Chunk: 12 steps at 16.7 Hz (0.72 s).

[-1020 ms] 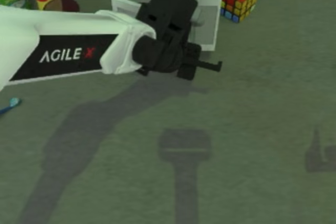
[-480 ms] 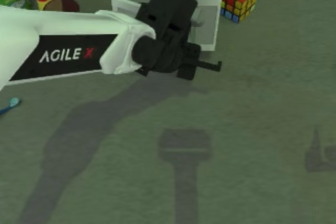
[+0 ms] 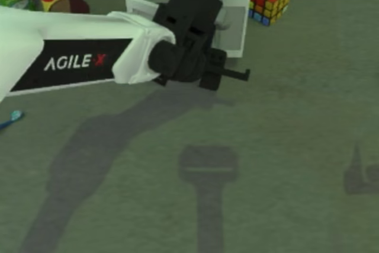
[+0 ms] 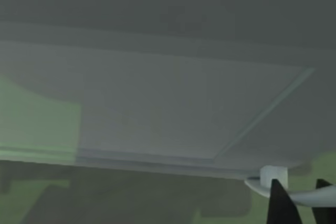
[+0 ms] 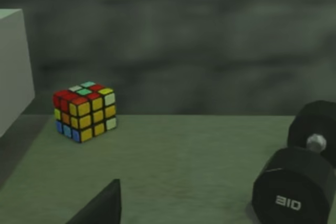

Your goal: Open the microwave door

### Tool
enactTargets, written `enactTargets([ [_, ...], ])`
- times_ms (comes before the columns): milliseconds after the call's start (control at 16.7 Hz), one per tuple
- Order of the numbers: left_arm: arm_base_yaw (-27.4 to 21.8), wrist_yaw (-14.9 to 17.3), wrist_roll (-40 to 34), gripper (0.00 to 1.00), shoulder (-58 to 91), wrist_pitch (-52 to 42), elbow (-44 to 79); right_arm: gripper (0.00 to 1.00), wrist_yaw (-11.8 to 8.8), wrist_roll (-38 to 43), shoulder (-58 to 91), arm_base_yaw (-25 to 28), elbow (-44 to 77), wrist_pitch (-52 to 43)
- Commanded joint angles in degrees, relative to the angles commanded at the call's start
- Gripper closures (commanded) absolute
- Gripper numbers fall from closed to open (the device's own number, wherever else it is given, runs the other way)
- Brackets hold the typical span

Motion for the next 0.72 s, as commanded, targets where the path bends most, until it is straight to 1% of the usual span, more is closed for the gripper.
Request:
enactTargets([
  [300,0.0,0.0,0.0,1.0,0.0,0.0,0.0,0.0,0.0,0.0,0.0,0.0,0.0,0.0],
  [420,-0.4,0.6,-0.2,1.0,0.1,0.0,0.0,0.0,0.0,0.0,0.0,0.0,0.0,0.0],
  [720,0.6,1.8,2.2,1.0,-1.4,1.0,-2.0,0.0,0.0,0.0,0.0,0.0,0.0,0.0],
])
